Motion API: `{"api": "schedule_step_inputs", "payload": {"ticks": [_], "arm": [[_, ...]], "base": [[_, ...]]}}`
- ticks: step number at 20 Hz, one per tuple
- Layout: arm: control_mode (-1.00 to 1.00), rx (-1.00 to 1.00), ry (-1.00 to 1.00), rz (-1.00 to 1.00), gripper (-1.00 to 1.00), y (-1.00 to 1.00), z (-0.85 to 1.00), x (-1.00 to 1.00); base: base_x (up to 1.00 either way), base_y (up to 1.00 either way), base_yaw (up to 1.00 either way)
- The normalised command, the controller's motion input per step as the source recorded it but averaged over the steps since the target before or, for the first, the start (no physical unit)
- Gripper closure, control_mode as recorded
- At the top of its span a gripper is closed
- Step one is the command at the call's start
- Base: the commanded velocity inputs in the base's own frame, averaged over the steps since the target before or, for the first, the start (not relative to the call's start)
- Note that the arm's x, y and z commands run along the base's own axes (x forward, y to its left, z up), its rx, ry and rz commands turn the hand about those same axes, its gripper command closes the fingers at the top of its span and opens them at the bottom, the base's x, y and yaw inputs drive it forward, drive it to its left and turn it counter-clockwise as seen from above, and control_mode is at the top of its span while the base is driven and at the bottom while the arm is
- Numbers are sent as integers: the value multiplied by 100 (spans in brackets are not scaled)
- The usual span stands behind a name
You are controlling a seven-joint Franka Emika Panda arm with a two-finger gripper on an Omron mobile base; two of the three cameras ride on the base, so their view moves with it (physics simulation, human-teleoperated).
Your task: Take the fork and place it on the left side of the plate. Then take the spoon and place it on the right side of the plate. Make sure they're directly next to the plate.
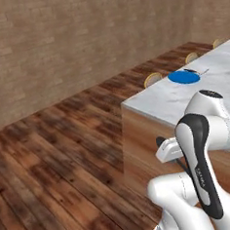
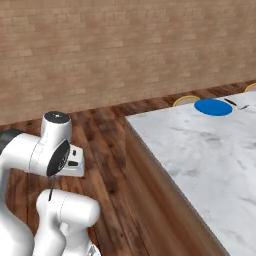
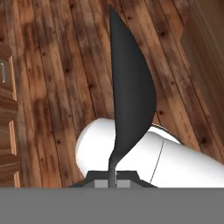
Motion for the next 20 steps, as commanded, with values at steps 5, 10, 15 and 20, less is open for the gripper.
{"api": "schedule_step_inputs", "payload": {"ticks": [5, 10, 15, 20], "arm": [[100, 0, 0, 0, 100, 0, 0, 0], [100, 0, 0, 0, 100, 0, 0, 0], [100, 0, 0, 0, 100, 0, 0, 0], [100, 0, 0, 0, 100, 0, 0, 0]], "base": [[45, 100, -29], [43, 100, -31], [45, 84, -42], [32, 77, -45]]}}
